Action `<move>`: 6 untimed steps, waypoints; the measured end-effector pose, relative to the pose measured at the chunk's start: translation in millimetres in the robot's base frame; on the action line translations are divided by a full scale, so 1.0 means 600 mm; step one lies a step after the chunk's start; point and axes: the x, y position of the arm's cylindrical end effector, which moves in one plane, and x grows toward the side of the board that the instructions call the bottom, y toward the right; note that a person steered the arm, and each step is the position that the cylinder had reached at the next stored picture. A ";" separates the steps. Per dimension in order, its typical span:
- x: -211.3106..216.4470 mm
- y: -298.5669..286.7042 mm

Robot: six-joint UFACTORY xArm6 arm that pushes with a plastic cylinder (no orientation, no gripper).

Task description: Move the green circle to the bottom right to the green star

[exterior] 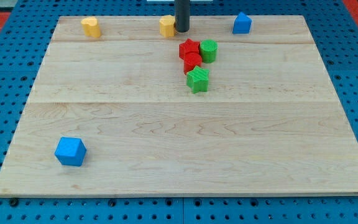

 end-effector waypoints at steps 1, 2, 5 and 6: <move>0.028 0.025; 0.079 0.084; 0.545 0.097; 0.624 -0.060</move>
